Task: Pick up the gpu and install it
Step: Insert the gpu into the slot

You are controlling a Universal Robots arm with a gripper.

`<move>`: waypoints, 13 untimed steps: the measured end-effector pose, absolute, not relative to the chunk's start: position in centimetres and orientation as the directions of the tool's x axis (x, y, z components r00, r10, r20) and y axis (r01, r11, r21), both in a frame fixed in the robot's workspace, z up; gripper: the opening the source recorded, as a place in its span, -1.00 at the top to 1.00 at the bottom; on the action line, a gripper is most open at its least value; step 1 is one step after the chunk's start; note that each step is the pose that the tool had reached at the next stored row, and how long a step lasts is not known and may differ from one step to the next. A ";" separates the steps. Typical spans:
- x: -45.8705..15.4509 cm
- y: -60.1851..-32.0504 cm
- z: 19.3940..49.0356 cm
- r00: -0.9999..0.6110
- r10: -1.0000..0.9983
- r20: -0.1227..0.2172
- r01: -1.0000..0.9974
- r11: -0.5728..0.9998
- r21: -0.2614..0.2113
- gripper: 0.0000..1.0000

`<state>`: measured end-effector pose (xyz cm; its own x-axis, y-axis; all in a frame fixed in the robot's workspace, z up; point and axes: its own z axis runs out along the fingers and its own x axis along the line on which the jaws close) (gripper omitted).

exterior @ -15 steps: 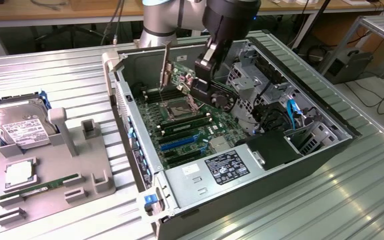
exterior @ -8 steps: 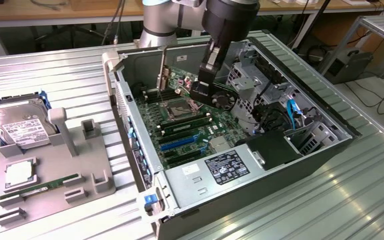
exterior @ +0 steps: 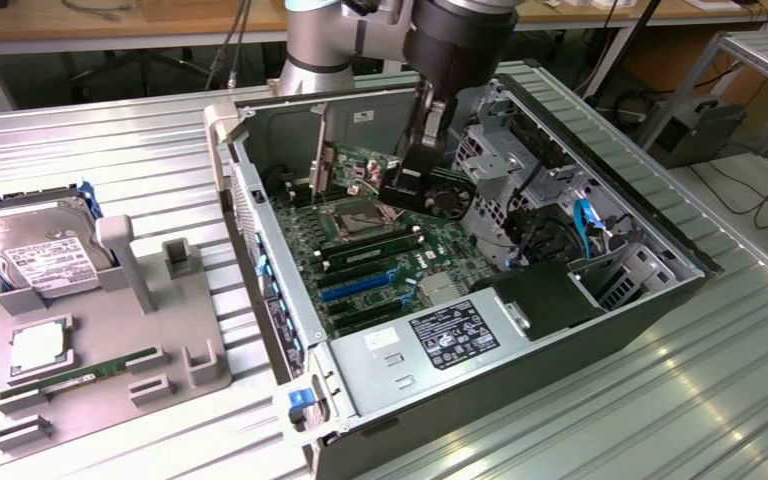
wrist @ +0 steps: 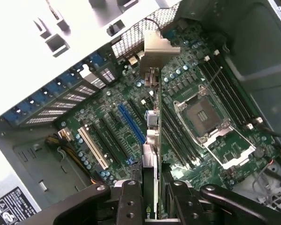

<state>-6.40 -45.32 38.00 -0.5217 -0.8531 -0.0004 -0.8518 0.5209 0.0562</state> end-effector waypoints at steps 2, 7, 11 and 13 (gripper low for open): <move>-6.4 -45.3 37.8 -0.468 -0.884 -0.001 -0.882 0.467 0.056 0.47; -6.4 -45.3 37.3 -0.355 -0.935 -0.001 -0.933 0.354 0.055 0.47; -6.4 -45.3 37.1 -0.285 -0.958 -0.001 -0.957 0.285 0.054 0.47; -6.4 -45.3 37.0 -0.250 -0.968 -0.001 -0.967 0.249 0.054 0.47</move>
